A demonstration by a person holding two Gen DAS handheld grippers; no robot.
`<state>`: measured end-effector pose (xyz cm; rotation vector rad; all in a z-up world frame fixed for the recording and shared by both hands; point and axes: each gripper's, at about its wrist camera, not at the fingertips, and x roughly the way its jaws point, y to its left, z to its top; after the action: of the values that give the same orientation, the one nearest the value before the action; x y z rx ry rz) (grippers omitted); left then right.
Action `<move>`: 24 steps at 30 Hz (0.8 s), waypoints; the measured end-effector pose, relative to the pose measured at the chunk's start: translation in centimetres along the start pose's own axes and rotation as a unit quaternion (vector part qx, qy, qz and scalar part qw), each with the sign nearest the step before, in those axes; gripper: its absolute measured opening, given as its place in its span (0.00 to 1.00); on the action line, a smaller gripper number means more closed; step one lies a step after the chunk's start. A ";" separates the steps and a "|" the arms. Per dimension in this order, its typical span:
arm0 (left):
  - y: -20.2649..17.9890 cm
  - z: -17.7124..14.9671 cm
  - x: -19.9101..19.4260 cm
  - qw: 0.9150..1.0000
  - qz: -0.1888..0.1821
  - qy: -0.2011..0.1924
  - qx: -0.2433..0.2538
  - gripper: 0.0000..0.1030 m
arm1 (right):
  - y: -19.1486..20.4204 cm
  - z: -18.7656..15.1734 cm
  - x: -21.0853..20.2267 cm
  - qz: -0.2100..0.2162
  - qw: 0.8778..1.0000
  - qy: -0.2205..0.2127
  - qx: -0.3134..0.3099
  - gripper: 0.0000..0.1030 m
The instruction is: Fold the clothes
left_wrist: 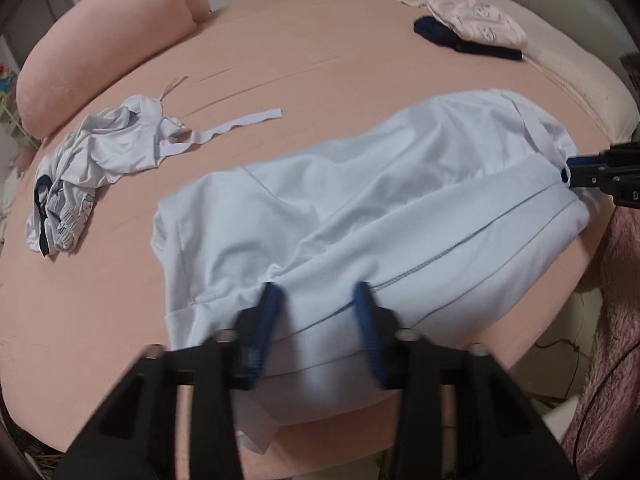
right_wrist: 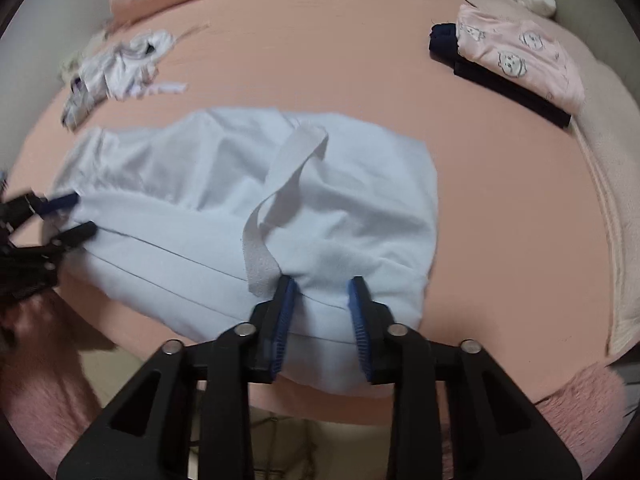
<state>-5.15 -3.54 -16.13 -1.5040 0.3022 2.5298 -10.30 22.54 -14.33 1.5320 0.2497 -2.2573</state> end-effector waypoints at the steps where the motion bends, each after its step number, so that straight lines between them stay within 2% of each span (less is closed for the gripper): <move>1: 0.3 0.1 -0.1 1.000 -0.002 0.000 -0.009 0.10 | -0.1 -0.1 -0.1 0.002 1.000 0.000 -0.001 0.09; 3: 1.1 0.3 -0.2 0.999 -0.007 0.005 -0.035 0.07 | -0.4 -0.3 0.2 0.009 1.000 0.008 0.003 0.02; 6: 1.6 0.5 -0.5 0.998 -0.014 0.002 -0.055 0.03 | -1.7 0.0 0.2 0.020 0.999 0.013 0.028 0.01; 9: 1.6 0.4 -1.3 0.998 -0.018 -0.008 -0.058 0.02 | -1.4 0.1 -0.4 0.038 0.999 0.011 0.004 0.01; 12: 1.7 0.2 -1.8 0.998 -0.018 0.002 -0.059 0.03 | -1.0 0.3 -0.9 0.060 0.998 0.010 -0.021 0.05; 14: 1.4 0.3 -1.9 0.998 -0.019 0.010 -0.052 0.04 | -0.3 0.3 -1.0 0.074 0.996 0.014 -0.042 0.20; 16: 1.0 0.5 -1.4 0.999 -0.009 0.012 -0.038 0.08 | 0.9 0.1 -0.8 0.071 0.995 0.017 -0.069 0.24; 17: 0.7 0.5 -1.1 0.999 -0.001 0.014 -0.031 0.16 | 1.2 0.4 -0.4 0.058 0.996 0.019 -0.072 0.25; 18: 0.3 0.5 -0.8 1.000 0.002 0.016 -0.022 0.31 | 1.5 0.7 0.1 0.045 0.996 0.022 -0.071 0.25; 20: -0.6 0.5 -0.6 1.000 -0.003 0.015 -0.005 0.51 | 1.9 1.3 1.1 0.028 0.997 0.028 -0.072 0.25; 21: -1.1 0.5 -0.5 1.000 0.002 0.017 0.008 0.53 | 2.2 1.5 1.4 0.018 0.996 0.025 -0.081 0.25; 22: -1.6 0.4 -0.3 0.999 0.014 0.023 0.023 0.53 | 2.5 1.7 1.6 0.005 0.996 0.021 -0.091 0.31; 24: -2.5 0.2 -0.1 0.997 0.042 0.020 0.054 0.53 | 3.2 1.8 1.7 -0.013 0.993 0.013 -0.119 0.33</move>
<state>-4.64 -1.07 -16.15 -1.5333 0.5100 2.5043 -11.00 18.59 -15.02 1.4400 0.5287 -2.1404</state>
